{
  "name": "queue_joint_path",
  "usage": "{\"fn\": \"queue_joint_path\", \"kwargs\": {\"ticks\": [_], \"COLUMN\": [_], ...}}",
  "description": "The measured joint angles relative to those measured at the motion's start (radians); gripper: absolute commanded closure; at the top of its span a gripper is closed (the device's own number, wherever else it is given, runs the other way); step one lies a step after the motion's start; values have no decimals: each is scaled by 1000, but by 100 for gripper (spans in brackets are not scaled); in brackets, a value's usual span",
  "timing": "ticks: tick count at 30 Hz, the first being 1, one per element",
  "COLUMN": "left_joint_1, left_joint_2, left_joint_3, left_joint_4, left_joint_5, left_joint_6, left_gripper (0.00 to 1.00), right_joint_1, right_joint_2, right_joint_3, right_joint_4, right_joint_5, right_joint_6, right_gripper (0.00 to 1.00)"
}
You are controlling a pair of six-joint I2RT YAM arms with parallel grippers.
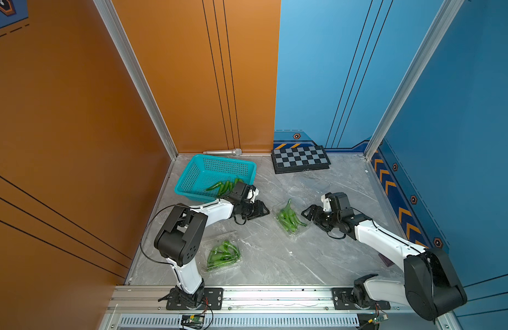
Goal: Take small green peppers out of containers
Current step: Move the packing box to the center of the board.
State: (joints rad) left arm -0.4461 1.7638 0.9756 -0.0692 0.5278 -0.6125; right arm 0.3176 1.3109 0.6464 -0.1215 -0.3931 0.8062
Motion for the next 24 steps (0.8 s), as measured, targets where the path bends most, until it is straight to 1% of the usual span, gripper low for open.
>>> {"fn": "queue_joint_path", "kwargs": {"ticks": [7,12,19,24], "left_joint_1": [-3,-13,-28,-33], "left_joint_2": [6,41,88,91], "left_joint_3": [0,0,15,23], "left_joint_4": [39,64,102,113], "left_joint_5": [10,17,21,20], "left_joint_6": [-33,-44,-75,-92], "left_gripper": [49,49,49,49], "right_joint_1": [21,21,21,12], "right_joint_2": [65,90,101,95], "right_joint_3": [44,60,61,61], "right_joint_4": [28,35,35,24], "right_joint_5": [0,1,3,5], "right_joint_6": [1,-15,-49,-77], "right_gripper": [23,23,23,23]}}
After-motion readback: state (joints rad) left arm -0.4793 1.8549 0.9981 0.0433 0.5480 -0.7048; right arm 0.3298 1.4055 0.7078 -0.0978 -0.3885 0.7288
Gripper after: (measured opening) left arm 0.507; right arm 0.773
